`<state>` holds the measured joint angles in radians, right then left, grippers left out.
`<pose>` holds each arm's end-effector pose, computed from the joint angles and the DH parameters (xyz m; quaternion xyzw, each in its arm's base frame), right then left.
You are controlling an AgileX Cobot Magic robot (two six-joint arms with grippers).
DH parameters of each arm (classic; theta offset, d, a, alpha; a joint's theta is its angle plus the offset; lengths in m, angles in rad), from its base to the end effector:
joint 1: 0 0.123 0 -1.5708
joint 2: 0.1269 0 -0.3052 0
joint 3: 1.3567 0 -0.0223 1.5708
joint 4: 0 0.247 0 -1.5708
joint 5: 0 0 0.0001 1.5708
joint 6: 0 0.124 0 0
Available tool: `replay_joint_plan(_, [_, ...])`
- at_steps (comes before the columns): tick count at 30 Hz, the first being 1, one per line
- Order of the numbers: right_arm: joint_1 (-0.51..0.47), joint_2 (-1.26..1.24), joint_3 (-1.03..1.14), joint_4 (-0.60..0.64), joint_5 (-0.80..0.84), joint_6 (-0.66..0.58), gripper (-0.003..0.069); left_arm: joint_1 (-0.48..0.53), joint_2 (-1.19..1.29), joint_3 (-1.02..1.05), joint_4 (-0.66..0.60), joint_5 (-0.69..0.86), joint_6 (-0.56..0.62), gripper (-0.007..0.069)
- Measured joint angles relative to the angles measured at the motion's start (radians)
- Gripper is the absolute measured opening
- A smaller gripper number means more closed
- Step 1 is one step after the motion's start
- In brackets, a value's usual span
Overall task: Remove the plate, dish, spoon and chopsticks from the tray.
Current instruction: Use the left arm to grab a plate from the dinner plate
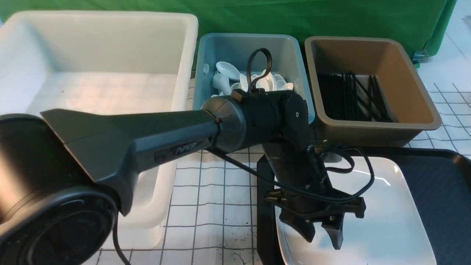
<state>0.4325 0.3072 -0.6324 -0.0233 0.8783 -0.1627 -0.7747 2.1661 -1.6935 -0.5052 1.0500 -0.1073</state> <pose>0.0474 0.0194 0.3150 -0.2511 0.8133 0.0591 0.5215 0.2928 -0.3595 0.1694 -0.2131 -0.9486 0.2312 0.0367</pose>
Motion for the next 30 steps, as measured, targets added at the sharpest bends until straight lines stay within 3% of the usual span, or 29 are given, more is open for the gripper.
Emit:
replay_joint_plan(3, [0.000, 0.000, 0.006, 0.000, 0.001, 0.000, 0.0069, 0.000, -0.015, -0.052, 0.044, 0.082, 0.003, 0.0305])
replay_joint_plan(10, [0.000, 0.000, 0.033, 0.000, 0.006, 0.000, 0.0074, 0.007, -0.173, -0.130, 0.162, 0.157, 0.009, 0.0038])
replay_joint_plan(14, [0.000, 0.000, 0.033, 0.000, 0.006, 0.000, 0.0074, 0.008, -0.260, -0.069, 0.158, 0.156, 0.010, 0.0002])
replay_joint_plan(22, [0.000, 0.000, 0.033, 0.000, 0.008, 0.000, 0.0078, 0.008, -0.389, 0.266, 0.121, 0.169, -0.024, -0.0001])
replay_joint_plan(30, [0.000, 0.000, 0.034, 0.000, 0.008, 0.000, 0.0083, 0.006, -0.388, 0.475, -0.065, -0.149, -0.073, 0.0006])
